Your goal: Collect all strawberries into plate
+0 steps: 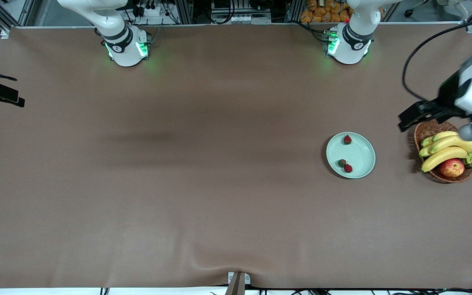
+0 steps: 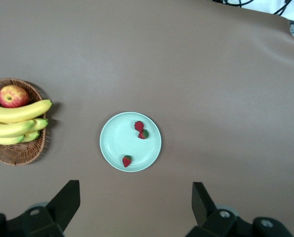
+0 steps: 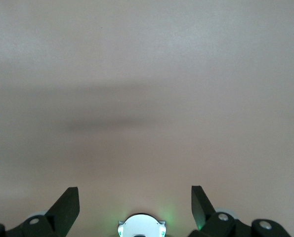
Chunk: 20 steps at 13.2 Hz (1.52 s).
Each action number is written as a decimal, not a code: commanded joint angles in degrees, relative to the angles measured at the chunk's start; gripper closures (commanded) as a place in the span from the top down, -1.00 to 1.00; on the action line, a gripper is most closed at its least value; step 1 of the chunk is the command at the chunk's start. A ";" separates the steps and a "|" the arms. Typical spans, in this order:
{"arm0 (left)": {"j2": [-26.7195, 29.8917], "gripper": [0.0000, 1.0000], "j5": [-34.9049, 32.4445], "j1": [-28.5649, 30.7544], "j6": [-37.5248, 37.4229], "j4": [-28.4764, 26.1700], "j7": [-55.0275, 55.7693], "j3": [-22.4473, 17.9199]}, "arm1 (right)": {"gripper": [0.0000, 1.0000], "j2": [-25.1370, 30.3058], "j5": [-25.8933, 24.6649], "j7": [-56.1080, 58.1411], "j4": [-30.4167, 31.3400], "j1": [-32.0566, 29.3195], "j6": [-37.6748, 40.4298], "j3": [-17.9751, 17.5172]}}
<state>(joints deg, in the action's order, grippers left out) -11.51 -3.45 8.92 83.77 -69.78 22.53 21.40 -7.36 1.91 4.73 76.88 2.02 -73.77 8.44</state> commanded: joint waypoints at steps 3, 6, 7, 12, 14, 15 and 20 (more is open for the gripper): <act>5.35 1.00 5.74 -11.36 -4.04 -2.99 -11.45 -19.19 | 1.00 0.42 -0.59 -1.04 -0.67 0.26 0.82 -0.09; 9.21 1.00 5.74 -11.82 -3.88 -8.51 -12.95 -20.69 | 1.00 0.42 -0.50 -0.95 -0.67 0.26 0.82 -0.09; 10.70 1.00 5.74 -11.90 -3.44 -10.44 -12.95 -21.13 | 1.00 0.42 -0.59 -0.95 -0.67 0.18 0.82 -0.18; 14.58 1.00 4.86 -11.20 -1.25 -16.35 -13.13 -21.05 | 1.00 0.42 -0.50 -0.95 -0.59 -0.09 0.64 -0.27; 16.68 1.00 4.86 -11.11 -0.72 -19.32 -13.13 -20.70 | 1.00 0.42 -0.50 -0.95 -0.67 -0.27 0.64 -0.27; 18.35 1.00 4.86 -11.11 0.68 -21.69 -13.13 -20.35 | 1.00 0.42 -0.42 -0.95 -0.59 -0.27 0.64 -0.27; 21.09 1.00 3.80 -11.20 3.50 -25.84 -12.78 -18.94 | 1.00 0.42 -0.50 -0.95 -0.59 -0.26 0.56 -0.36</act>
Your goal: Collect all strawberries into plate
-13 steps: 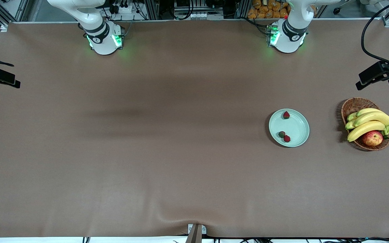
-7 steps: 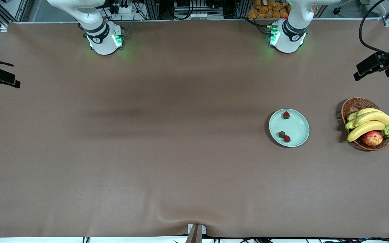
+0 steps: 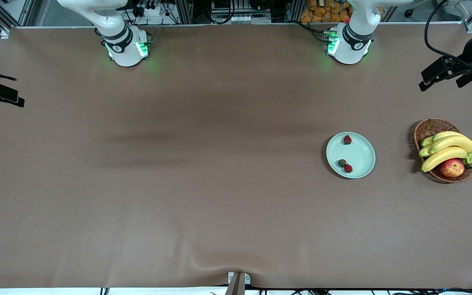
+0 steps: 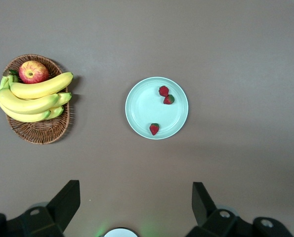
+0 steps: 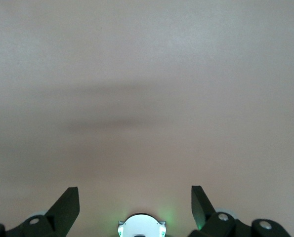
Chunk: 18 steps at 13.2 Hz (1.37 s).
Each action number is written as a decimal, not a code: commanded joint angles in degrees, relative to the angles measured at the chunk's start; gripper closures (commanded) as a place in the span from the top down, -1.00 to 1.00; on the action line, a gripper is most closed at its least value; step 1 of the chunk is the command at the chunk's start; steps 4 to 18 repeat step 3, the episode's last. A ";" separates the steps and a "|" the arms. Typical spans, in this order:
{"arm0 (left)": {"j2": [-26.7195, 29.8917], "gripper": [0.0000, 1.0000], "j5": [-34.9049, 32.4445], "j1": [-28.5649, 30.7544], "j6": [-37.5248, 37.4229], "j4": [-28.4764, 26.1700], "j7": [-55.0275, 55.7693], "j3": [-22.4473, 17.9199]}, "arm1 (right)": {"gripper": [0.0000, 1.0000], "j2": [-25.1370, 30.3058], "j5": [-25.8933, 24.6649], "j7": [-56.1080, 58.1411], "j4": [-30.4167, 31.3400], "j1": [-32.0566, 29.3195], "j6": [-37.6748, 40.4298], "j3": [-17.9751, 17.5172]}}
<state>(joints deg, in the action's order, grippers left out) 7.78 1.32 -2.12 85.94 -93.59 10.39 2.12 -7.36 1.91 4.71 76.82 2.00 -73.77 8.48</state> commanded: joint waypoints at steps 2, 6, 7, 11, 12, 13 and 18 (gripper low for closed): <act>1.71 1.00 -0.97 -0.08 1.25 -1.69 -0.54 0.25 | 1.00 0.42 -0.50 -0.84 -0.53 -0.24 0.56 -0.30; 1.62 1.00 -1.05 -0.08 1.07 -1.60 -0.63 0.25 | 1.00 0.51 -0.42 -0.93 -0.53 -0.15 0.56 -0.30; 1.62 1.00 -1.05 -0.08 1.07 -1.60 -0.63 0.25 | 1.00 0.51 -0.42 -0.93 -0.53 -0.15 0.56 -0.30; 1.62 1.00 -1.05 -0.08 1.07 -1.60 -0.63 0.25 | 1.00 0.51 -0.42 -0.93 -0.53 -0.15 0.56 -0.30; 1.62 1.00 -1.05 -0.08 1.07 -1.60 -0.63 0.25 | 1.00 0.51 -0.42 -0.93 -0.53 -0.15 0.56 -0.30; 1.62 1.00 -1.05 -0.08 1.07 -1.60 -0.63 0.25 | 1.00 0.51 -0.42 -0.93 -0.53 -0.15 0.56 -0.30; 1.62 1.00 -1.05 -0.08 1.07 -1.60 -0.63 0.25 | 1.00 0.51 -0.42 -0.93 -0.53 -0.15 0.56 -0.30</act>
